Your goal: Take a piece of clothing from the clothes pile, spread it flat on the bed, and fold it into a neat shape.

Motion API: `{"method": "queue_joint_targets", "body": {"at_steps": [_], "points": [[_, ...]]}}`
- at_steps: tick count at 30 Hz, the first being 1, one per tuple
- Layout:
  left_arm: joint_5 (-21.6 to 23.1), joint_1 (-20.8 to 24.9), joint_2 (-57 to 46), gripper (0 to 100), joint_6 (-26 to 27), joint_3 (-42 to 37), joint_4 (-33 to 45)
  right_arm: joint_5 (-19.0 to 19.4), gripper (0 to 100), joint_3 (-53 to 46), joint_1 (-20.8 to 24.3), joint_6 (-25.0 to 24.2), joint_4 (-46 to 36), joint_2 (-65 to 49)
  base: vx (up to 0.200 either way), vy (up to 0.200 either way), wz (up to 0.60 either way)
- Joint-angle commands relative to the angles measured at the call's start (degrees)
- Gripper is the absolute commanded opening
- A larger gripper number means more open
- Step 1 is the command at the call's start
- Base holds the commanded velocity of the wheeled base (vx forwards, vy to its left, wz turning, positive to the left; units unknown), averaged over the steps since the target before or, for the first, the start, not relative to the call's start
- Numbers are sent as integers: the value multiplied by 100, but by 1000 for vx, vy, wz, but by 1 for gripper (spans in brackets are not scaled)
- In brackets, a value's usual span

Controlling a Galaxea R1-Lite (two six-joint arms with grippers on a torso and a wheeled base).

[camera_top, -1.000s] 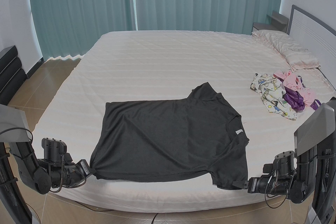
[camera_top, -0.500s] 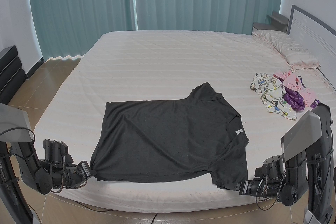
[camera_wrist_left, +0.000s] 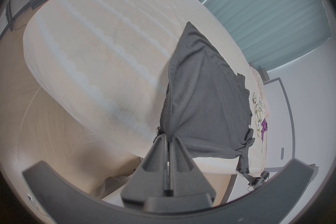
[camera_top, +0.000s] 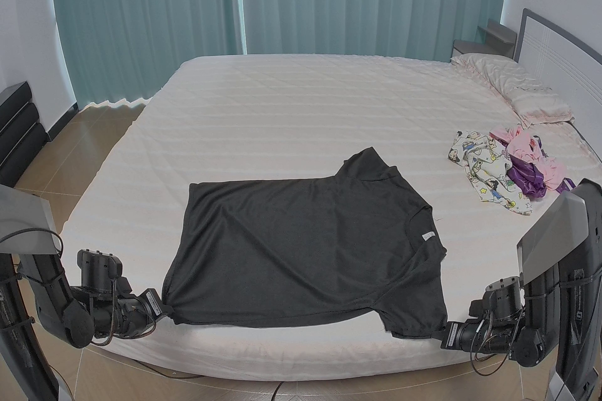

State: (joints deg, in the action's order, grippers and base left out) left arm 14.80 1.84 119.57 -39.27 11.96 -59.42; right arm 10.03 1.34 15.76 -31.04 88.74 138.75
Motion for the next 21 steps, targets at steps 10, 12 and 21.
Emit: {"method": "queue_joint_targets", "body": {"at_steps": [10, 12, 21], "points": [[-39, 44, -399, 0, 191, -150, 44, 7, 0, -134, -249, 370, -2044, -1509, 0, 0, 0], [-47, 53, -425, 0, 367, -212, 44, 7, 0, -134, -249, 476, -2387, -1702, 0, 0, 0], [-671, 185, -364, 0, 1017, -651, 35, 7, 0, -134, -144, 511, -3161, -2107, 0, 0, 0]]}}
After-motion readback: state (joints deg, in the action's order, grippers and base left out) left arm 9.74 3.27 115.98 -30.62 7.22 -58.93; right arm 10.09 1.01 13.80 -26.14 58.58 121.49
